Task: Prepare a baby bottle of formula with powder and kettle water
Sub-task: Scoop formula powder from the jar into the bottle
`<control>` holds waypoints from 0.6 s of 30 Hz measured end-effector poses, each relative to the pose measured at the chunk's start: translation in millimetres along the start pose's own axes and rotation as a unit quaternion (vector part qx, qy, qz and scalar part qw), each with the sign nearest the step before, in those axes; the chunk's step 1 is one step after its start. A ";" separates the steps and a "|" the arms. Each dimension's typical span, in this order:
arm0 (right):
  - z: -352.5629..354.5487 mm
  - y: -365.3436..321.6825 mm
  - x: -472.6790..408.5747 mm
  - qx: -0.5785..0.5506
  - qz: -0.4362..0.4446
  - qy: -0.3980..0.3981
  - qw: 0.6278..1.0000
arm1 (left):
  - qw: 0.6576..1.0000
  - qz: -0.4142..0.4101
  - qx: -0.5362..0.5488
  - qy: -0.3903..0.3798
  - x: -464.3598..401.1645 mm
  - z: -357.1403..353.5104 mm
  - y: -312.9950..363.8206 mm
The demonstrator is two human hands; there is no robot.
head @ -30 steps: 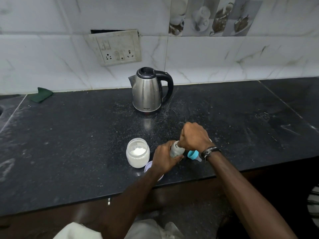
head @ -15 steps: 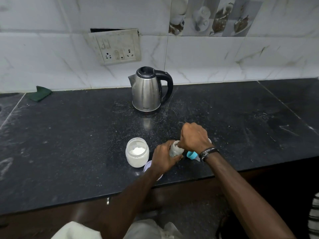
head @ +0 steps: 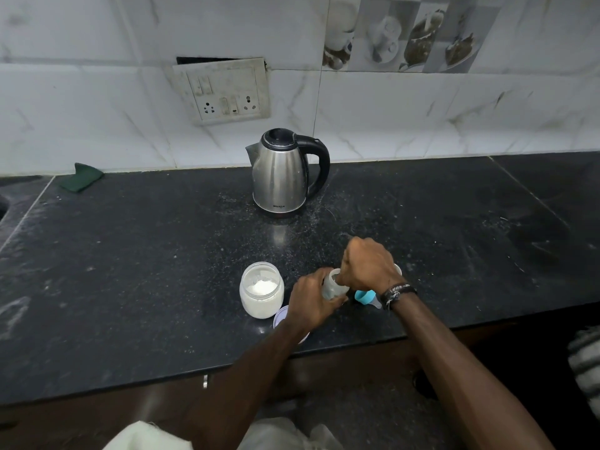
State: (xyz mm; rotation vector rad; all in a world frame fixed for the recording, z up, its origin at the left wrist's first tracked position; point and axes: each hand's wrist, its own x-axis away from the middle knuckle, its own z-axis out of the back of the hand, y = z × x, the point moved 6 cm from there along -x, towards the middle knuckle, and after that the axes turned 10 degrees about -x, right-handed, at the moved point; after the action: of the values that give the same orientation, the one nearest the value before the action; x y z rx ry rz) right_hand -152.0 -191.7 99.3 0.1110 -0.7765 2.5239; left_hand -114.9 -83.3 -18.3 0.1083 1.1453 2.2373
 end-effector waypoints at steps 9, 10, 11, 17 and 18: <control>1.2 -2.0 0.9 -0.017 -0.006 -0.021 1.000 | 1.000 -0.002 -0.005 -0.004 -0.4 0.5 1.8; 2.1 -0.9 -1.1 -0.015 -0.007 -0.016 1.000 | 1.000 -0.001 -0.001 -0.004 -0.1 0.6 2.1; 3.9 0.1 -2.1 -0.005 -0.006 -0.003 1.000 | 1.000 0.002 0.003 -0.006 0.4 0.6 1.6; 5.3 1.2 -1.7 -0.016 -0.010 -0.023 1.000 | 1.000 0.000 0.002 -0.006 0.6 1.2 3.1; 8.3 1.1 -2.1 0.012 -0.005 -0.003 1.000 | 1.000 0.003 0.004 -0.007 0.6 1.3 2.8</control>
State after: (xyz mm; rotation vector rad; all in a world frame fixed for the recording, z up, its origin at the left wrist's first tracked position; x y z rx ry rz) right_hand -151.2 -197.9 105.2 0.1300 -0.7455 2.5254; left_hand -116.4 -83.2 -15.5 0.1291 1.1479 2.2337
